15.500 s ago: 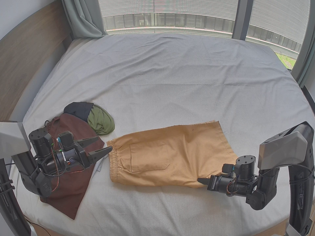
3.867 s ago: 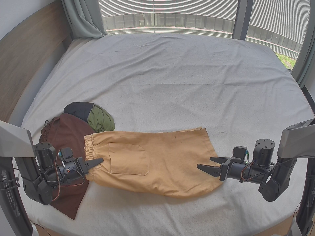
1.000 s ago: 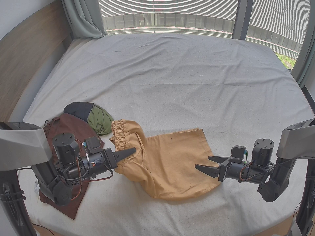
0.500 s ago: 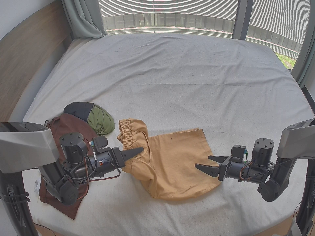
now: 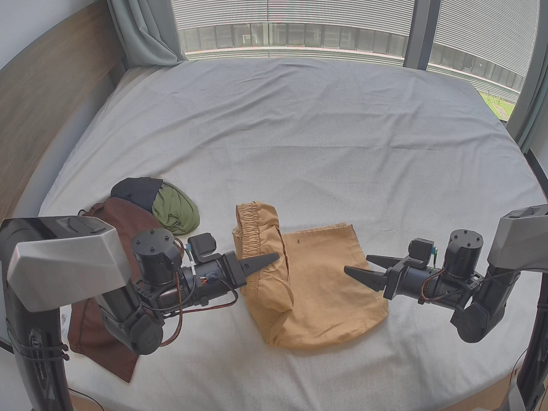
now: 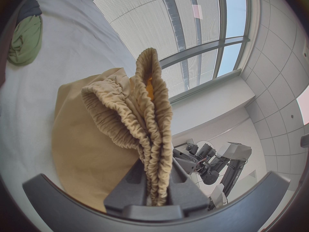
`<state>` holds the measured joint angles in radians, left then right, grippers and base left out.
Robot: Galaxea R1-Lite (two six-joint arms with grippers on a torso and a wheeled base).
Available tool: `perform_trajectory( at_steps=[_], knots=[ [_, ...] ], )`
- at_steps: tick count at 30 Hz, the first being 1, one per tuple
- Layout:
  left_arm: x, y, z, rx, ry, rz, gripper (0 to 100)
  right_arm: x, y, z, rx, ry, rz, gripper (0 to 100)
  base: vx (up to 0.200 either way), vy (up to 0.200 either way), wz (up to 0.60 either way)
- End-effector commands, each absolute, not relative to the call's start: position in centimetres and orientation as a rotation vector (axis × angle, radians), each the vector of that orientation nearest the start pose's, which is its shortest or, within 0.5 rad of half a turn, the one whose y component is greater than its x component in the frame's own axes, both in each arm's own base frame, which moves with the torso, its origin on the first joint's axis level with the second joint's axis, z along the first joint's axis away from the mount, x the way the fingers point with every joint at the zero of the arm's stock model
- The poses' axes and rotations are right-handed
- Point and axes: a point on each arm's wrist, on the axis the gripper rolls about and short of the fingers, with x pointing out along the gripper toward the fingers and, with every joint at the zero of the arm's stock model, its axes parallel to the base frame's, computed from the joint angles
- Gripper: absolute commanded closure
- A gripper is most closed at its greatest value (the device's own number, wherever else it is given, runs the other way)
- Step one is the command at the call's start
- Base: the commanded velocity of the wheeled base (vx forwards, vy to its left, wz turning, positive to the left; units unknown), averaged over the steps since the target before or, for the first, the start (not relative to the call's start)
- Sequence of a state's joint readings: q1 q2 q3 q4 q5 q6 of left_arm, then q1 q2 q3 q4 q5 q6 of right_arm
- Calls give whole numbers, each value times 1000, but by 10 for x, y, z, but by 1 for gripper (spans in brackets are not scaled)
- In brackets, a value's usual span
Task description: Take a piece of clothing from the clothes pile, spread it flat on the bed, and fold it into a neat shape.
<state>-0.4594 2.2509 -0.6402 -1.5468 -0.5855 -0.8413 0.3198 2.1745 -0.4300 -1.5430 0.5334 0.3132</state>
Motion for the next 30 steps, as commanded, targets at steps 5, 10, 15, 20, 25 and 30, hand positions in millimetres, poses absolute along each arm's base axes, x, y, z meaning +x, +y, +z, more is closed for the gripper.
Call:
perform_trajectory(
  at_steps=[5, 10, 15, 20, 25, 30],
  knots=[
    [320, -196, 30, -792, 545, -973, 100, 303, 97, 64, 349, 253, 778, 0, 0, 0, 0],
    [320, -202, 28, -824, 567, -978, 100, 304, 97, 64, 349, 249, 774, 0, 0, 0, 0],
    [318, -211, 25, -847, 594, -992, 100, 305, 95, 65, 349, 245, 772, 0, 0, 0, 0],
    [320, -222, 15, -845, 613, -1007, 100, 306, 95, 66, 348, 240, 771, 0, 0, 0, 0],
    [323, -226, -2, -844, 641, -996, 100, 306, 95, 66, 350, 239, 770, 0, 0, 0, 0],
    [325, -233, -5, -842, 639, -1011, 100, 306, 95, 66, 350, 241, 771, 0, 0, 0, 0]
  ],
)
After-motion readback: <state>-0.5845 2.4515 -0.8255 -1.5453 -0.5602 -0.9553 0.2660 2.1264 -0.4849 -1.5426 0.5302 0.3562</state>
